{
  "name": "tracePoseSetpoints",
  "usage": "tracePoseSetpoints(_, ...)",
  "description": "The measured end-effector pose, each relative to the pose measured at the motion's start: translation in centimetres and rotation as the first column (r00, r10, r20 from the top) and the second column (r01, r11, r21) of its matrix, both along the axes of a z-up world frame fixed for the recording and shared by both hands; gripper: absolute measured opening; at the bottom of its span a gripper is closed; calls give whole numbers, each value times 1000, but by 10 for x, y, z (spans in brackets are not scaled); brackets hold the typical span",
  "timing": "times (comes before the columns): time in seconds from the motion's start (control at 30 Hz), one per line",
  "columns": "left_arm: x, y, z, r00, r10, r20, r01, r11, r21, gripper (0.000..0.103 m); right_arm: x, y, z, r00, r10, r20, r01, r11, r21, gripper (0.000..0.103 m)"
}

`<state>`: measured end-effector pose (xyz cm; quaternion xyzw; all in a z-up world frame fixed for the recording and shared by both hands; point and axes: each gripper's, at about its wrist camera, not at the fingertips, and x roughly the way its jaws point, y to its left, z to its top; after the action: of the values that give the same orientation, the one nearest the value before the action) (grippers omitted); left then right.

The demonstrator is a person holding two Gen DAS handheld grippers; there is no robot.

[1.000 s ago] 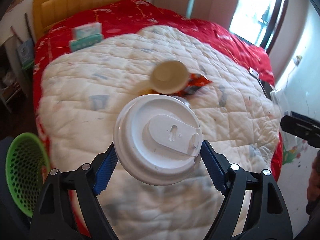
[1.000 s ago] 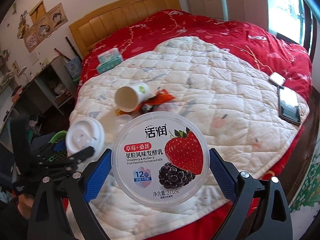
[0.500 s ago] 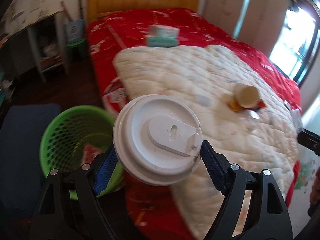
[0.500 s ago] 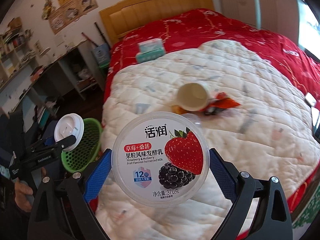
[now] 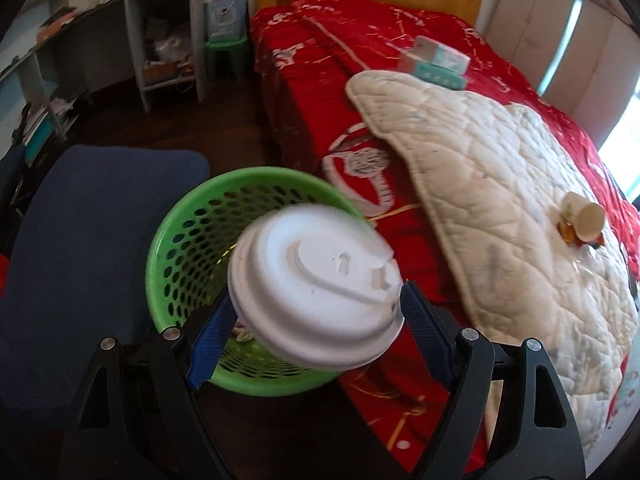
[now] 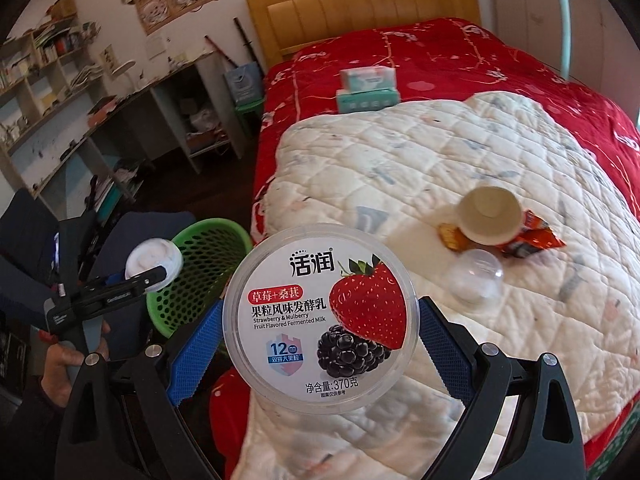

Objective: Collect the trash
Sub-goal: 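Carry the white lid to the basket and open the left tool, then carry the yogurt tub to the basket and open the right tool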

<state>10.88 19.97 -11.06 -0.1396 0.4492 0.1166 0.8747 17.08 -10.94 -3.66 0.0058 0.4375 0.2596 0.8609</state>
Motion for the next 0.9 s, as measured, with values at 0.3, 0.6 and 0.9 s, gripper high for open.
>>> tracePoseSetpoints(0.3, -1, 32, -15, 998, 50, -28, -51, 998, -35, 81, 6, 37, -7, 999, 49, -20, -49, 999, -9, 91)
tracePoseSetpoints(0.6, -29, 53, -9, 994, 105, -8, -106, 993, -48, 81, 9, 80, -17, 992, 123, -41, -123, 992, -13, 91)
tracePoseSetpoints(0.9, -60, 76, 4, 984, 176, 25, -175, 984, -40, 83, 12, 134, -28, 978, 196, -67, -197, 980, -7, 91)
